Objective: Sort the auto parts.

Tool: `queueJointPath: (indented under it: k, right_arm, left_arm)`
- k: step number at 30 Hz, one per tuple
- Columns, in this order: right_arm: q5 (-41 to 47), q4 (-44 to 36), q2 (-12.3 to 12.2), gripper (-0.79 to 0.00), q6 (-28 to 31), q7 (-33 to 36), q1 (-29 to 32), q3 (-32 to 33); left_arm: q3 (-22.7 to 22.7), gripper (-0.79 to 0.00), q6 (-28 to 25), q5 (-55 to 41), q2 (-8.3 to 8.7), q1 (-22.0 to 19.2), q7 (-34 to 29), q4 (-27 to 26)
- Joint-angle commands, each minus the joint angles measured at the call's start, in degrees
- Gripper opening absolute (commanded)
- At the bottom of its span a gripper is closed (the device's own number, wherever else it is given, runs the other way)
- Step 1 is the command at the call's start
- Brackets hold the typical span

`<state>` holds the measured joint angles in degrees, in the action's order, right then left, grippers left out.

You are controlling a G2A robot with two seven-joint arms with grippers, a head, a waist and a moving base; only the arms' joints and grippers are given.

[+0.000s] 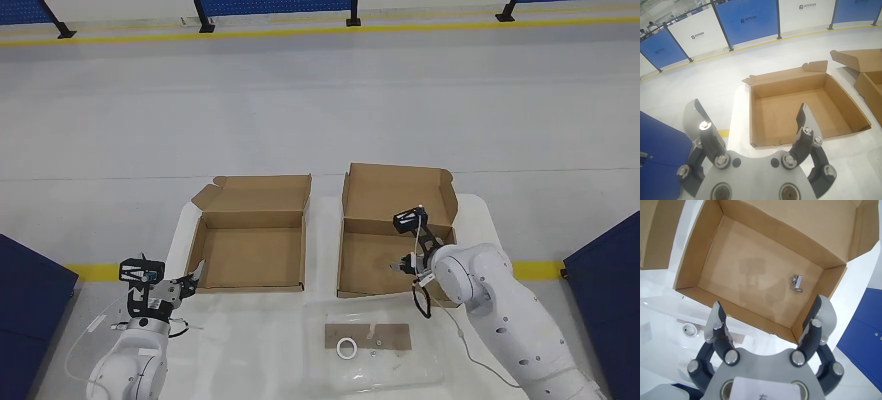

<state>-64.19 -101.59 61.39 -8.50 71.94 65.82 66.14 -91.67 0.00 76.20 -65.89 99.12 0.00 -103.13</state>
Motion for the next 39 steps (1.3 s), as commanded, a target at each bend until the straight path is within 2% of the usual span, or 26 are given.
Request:
queueJointPath:
  k: [1,4,8,13,18,28,33,39]
  right_arm:
    - [0.0,0.0,0.0,0.0,0.03,0.0,0.0,0.0]
    - [-0.08,-0.58,-0.01,0.0,1.22,-0.58,0.24,-0.34]
    - [2.98,-6.0,-0.37,0.0,9.06,1.32,1.42,0.07]
    - [6.54,-12.33,-0.96,0.0,17.54,7.33,2.84,0.08]
    - [11.51,-14.83,-1.43,0.0,24.82,15.6,3.11,-1.49]
    - [11.05,-14.92,-1.64,0.0,25.54,15.3,3.39,-3.14]
    - [9.8,-15.2,-2.57,0.0,25.67,15.18,3.26,-8.36]
    - [10.38,-13.69,-5.03,0.0,24.79,16.06,-0.82,-15.99]
  left_arm:
    - [0.0,0.0,0.0,0.0,0.0,0.0,0.0,0.0]
    - [0.0,0.0,0.0,0.0,0.0,0.0,0.0,0.0]
    - [0.0,0.0,0.0,0.0,0.0,0.0,0.0,0.0]
    - [0.0,0.0,0.0,0.0,0.0,0.0,0.0,0.0]
    - [0.0,0.0,0.0,0.0,0.0,0.0,0.0,0.0]
    - [0.0,0.0,0.0,0.0,0.0,0.0,0.0,0.0]
    - [0.0,0.0,0.0,0.0,0.0,0.0,0.0,0.0]
    - [0.0,0.0,0.0,0.0,0.0,0.0,0.0,0.0]
